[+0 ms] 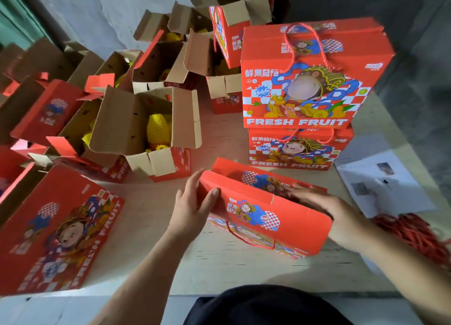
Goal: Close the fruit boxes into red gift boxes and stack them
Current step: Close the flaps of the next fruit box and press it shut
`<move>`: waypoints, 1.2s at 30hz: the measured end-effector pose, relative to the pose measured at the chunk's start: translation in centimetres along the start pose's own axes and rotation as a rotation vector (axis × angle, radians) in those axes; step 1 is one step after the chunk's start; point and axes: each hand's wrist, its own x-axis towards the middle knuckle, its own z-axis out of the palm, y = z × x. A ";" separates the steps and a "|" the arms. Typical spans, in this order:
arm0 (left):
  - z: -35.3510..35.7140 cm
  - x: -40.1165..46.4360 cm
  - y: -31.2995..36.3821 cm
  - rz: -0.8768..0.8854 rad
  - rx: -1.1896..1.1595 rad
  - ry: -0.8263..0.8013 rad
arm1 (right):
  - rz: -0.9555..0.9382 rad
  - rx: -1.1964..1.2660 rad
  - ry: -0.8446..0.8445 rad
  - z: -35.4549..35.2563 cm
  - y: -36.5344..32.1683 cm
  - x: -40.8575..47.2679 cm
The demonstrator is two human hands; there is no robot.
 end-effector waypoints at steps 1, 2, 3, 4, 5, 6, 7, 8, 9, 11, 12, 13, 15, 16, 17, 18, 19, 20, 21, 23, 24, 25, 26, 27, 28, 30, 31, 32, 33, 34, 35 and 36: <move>0.3 0.2 0.1 -0.016 0.011 0.029 | 0.029 0.103 0.100 0.3 0.0 -0.8; 0.5 0.4 0.1 -0.019 0.060 0.047 | 0.020 0.178 0.226 0.7 0.1 -1.2; 0.8 0.5 0.3 -0.007 0.139 0.057 | 0.009 0.223 0.371 1.1 0.1 -1.5; 1.1 0.5 0.5 0.006 0.218 0.061 | -0.001 0.263 0.501 1.4 -0.2 -1.6; 1.4 0.4 0.8 0.016 0.275 0.061 | -0.009 0.270 0.584 1.7 -0.9 -1.7; 1.7 0.2 1.3 0.026 0.296 0.055 | -0.046 0.197 0.626 2.0 -1.3 -1.7; 1.8 0.1 1.6 0.053 0.314 0.042 | -0.089 0.027 0.611 2.3 -1.8 -1.9; 1.6 0.1 1.6 0.132 0.360 0.021 | -0.119 -0.209 0.545 2.9 -2.2 -2.0; 1.3 0.2 1.4 0.253 0.431 -0.009 | -0.125 -0.471 0.454 3.5 -2.4 -2.1; 0.6 0.4 1.2 0.448 0.539 -0.066 | -0.069 -0.830 0.300 4.9 -2.1 -2.3; 0.3 0.7 1.3 0.497 0.567 -0.075 | -0.025 -0.902 0.263 5.6 -2.1 -2.3; 0.2 0.9 1.5 0.536 0.581 -0.079 | 0.013 -0.926 0.252 6.1 -2.0 -2.1; 0.2 1.3 1.8 0.607 0.614 -0.096 | 0.017 -0.941 0.298 6.4 -1.8 -1.8; 0.1 1.5 2.1 0.644 0.650 -0.101 | -0.005 -0.948 0.316 6.3 -1.8 -1.6; -0.1 1.9 2.4 0.685 0.701 -0.098 | -0.027 -0.955 0.316 6.2 -1.8 -1.5; -0.3 2.2 2.7 0.724 0.757 -0.100 | -0.052 -0.966 0.308 6.2 -1.7 -1.6; -0.4 2.4 3.0 0.750 0.806 -0.112 | -0.071 -0.976 0.291 6.2 -1.7 -1.6; -0.5 2.5 3.2 0.765 0.841 -0.130 | -0.080 -0.987 0.267 6.1 -1.8 -1.7; -0.5 2.4 3.3 0.766 0.861 -0.155 | -0.071 -0.997 0.242 6.0 -2.0 -1.6; -0.3 2.1 3.1 0.738 0.869 -0.190 | -0.030 -1.011 0.213 5.8 -2.5 -1.3; -0.1 1.8 2.8 0.718 0.865 -0.183 | 0.000 -1.020 0.208 5.8 -2.9 -1.0; 0.1 1.5 2.5 0.706 0.857 -0.164 | 0.033 -1.034 0.204 5.9 -3.2 -0.7; 0.3 1.3 2.2 0.698 0.844 -0.144 | 0.061 -1.051 0.202 6.1 -3.3 -0.5; 0.5 1.2 2.0 0.690 0.831 -0.129 | 0.089 -1.062 0.192 6.2 -3.5 -0.4; 0.6 1.1 1.9 0.685 0.822 -0.116 | 0.113 -1.067 0.174 6.4 -3.6 -0.4; 0.7 1.1 1.8 0.677 0.818 -0.105 | 0.152 -1.059 0.118 6.5 -3.6 -0.2; 0.7 1.1 1.8 0.673 0.821 -0.115 | 0.168 -1.047 0.085 6.5 -3.5 0.0; 0.8 1.2 1.8 0.668 0.827 -0.132 | 0.185 -1.015 0.045 6.4 -3.4 0.2; 0.8 1.2 1.7 0.658 0.837 -0.153 | 0.199 -0.979 0.010 6.4 -3.3 0.4; 0.8 1.4 1.8 0.639 0.850 -0.176 | 0.201 -0.957 -0.011 6.3 -3.2 0.7; 0.8 1.5 1.9 0.614 0.863 -0.203 | 0.196 -0.947 -0.029 6.2 -3.3 1.0; 0.7 1.6 2.0 0.594 0.871 -0.224 | 0.192 -0.938 -0.049 6.0 -3.4 1.1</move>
